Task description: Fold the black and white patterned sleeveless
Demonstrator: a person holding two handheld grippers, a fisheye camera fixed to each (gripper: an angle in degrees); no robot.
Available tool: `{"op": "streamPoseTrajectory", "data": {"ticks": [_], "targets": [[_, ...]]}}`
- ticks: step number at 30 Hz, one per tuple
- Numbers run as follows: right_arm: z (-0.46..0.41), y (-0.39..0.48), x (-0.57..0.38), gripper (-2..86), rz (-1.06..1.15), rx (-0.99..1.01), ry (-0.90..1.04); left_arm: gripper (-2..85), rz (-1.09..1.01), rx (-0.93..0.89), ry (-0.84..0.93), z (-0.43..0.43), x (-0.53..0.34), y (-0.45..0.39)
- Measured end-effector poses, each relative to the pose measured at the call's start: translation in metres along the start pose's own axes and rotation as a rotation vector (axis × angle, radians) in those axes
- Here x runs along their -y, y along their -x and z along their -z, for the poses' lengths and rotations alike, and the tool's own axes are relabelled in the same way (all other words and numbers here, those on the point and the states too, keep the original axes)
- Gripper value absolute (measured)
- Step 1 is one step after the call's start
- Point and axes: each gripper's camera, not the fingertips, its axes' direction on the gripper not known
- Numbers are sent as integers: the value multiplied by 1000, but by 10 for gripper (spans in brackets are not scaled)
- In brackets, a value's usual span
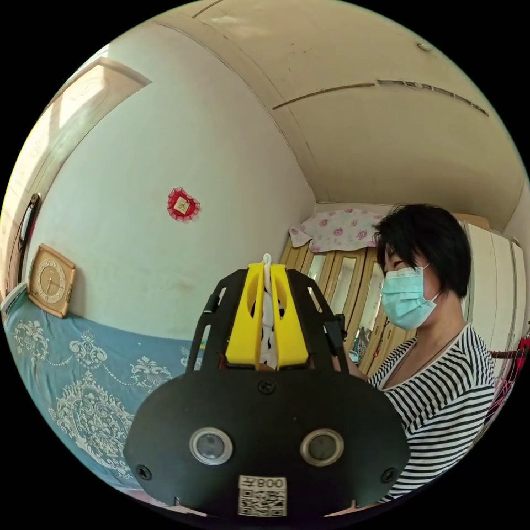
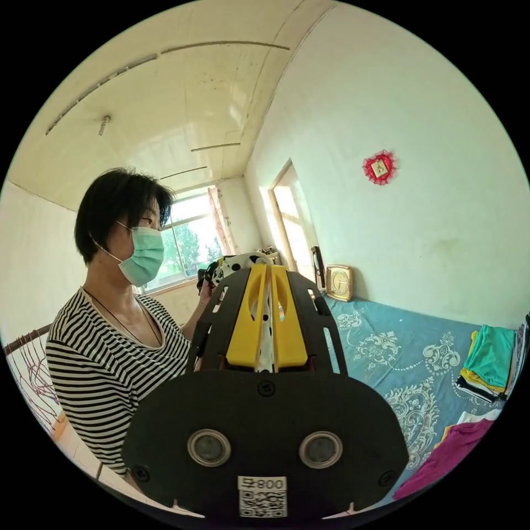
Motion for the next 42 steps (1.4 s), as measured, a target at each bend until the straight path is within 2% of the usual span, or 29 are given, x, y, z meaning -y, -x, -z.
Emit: {"op": "streamPoseTrajectory", "data": {"ticks": [5,11,14,17,19,23,26,32,35,37,40,42], "targets": [[-107,-80,-11,10,-107,-43,79,20,97,72,74,-94,-18,90],[-272,-225,-32,11,-265,-140,237,24,261,251,198,-243,-63,240],[-360,-308,-67,11,-386,-182,324,29,336,384,328,-324,-108,314],[-445,-390,-127,12,-555,-221,412,38,506,374,395,-393,-174,386],[-503,-441,-191,9,-717,-298,514,56,622,446,476,-433,-231,427],[-552,-466,-282,6,-902,-396,597,71,741,479,576,-469,-297,446],[-564,-435,-334,9,-971,-410,579,72,808,426,653,-483,-339,418],[-586,-262,-369,13,-929,-373,567,61,798,404,844,-497,-380,290],[-610,-146,-376,10,-845,-447,705,47,626,530,1083,-525,-386,216],[-631,-57,-395,6,-792,-587,854,33,520,646,1230,-552,-400,165],[-662,19,-439,4,-786,-730,1041,23,420,812,1383,-592,-428,130],[-683,45,-472,2,-824,-771,1161,20,421,856,1356,-611,-437,115]]}}
